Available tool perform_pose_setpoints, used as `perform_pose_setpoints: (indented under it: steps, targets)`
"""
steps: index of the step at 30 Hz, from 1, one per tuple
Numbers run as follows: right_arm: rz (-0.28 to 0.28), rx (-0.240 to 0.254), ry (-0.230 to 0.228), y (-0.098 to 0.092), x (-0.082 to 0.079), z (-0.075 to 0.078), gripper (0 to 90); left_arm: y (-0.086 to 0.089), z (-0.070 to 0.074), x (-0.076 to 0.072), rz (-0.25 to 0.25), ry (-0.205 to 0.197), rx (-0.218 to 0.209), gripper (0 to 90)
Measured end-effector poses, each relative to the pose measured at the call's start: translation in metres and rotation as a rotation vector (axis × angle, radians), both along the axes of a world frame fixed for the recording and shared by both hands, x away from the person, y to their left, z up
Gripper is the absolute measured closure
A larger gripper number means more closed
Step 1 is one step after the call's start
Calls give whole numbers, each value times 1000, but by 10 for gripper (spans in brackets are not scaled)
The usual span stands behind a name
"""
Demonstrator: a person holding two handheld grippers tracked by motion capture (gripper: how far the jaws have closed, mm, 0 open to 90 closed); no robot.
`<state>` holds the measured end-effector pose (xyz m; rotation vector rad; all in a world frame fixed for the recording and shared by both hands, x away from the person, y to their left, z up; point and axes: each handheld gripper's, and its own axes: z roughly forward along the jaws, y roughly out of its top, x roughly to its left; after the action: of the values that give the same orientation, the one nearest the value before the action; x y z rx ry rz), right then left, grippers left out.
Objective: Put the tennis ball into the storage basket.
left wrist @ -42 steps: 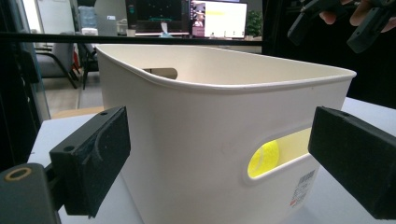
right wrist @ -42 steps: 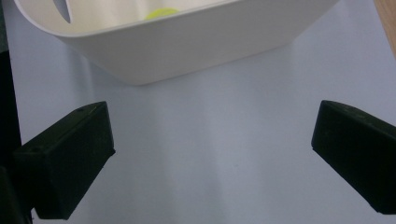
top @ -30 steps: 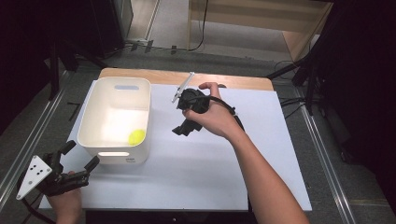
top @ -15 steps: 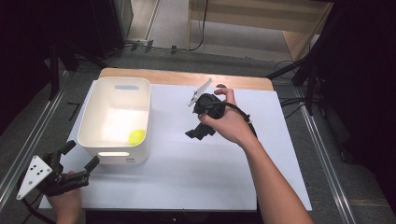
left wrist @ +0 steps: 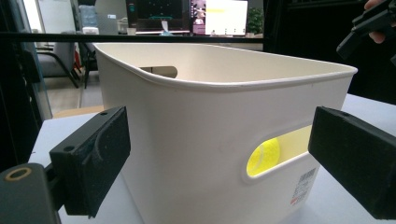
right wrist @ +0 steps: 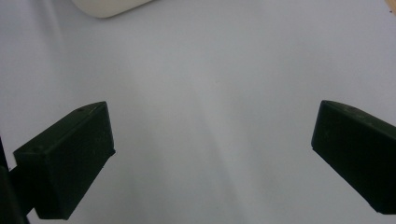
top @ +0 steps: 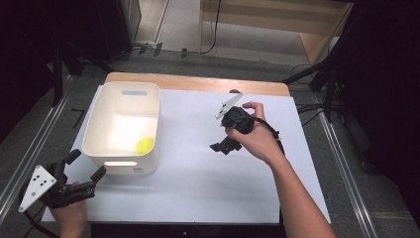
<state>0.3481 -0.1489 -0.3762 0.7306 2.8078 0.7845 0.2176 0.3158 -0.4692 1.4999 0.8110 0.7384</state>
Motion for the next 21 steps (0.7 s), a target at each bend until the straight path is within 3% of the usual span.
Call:
perform_pose_setpoints:
  steps: [12,21]
  targets:
    - [-27,28,-6,-22,-13,-15,0,0,0,0,1,0,2,58]
    - [-71,82,-34,-41,-26,-27,0,-1,0,0,0,-1,2,58]
